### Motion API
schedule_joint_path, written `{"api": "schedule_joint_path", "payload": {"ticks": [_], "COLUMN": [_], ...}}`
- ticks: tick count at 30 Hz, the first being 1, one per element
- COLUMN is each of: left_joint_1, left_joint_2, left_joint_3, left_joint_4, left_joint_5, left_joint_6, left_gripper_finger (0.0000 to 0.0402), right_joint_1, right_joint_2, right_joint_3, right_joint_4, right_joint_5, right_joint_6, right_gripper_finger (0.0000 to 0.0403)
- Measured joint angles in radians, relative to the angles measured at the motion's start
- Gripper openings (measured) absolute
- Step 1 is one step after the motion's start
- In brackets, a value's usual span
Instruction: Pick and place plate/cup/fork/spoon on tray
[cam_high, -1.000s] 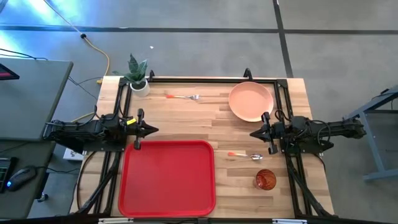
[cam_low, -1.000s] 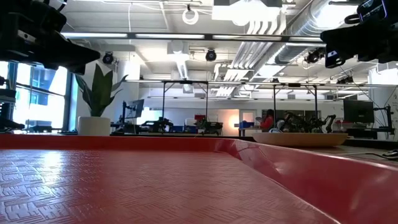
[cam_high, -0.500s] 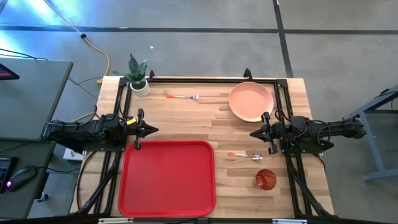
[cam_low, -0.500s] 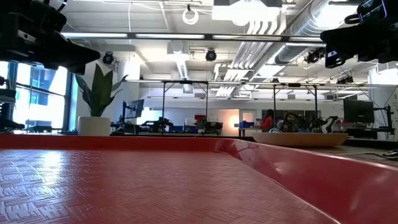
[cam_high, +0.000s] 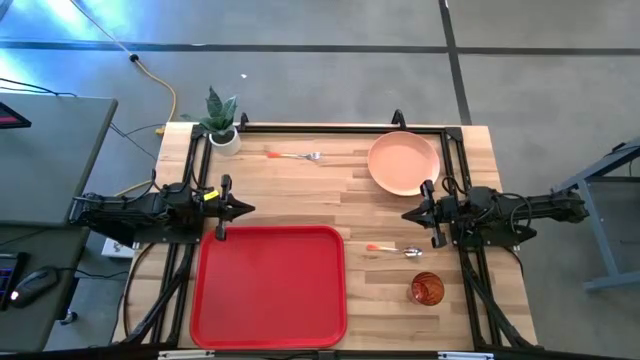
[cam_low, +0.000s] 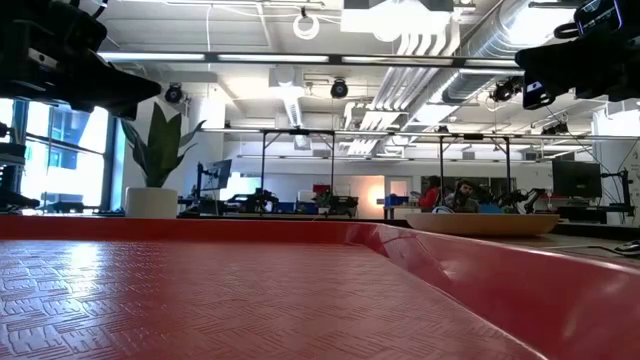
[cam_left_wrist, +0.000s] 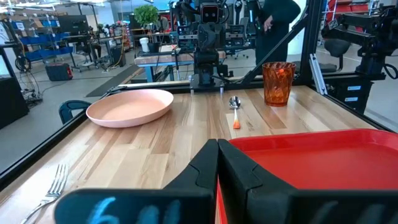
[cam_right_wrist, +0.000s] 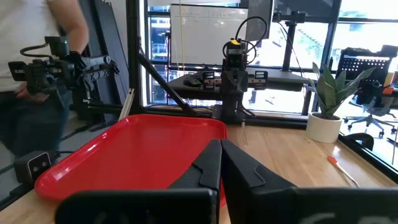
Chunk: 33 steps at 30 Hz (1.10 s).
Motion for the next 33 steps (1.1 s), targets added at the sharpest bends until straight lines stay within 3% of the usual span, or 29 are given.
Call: {"api": "schedule_joint_path", "payload": {"ticks": [26, 33], "left_joint_1": [0.000, 0.000], "left_joint_2": [0.000, 0.000], "left_joint_3": [0.000, 0.000], "left_joint_4": [0.000, 0.009], "left_joint_5": [0.000, -0.004], "left_joint_6": [0.000, -0.031], "left_gripper_finger": [0.0000, 0.0000], "right_joint_1": [0.000, -0.001], "right_joint_2": [0.000, 0.000], "right_joint_3": [0.000, 0.000], "right_joint_4": [0.000, -0.005], "right_joint_5": [0.004, 0.150], "right_joint_6": [-0.003, -0.033], "right_gripper_finger": [0.0000, 0.0000]}}
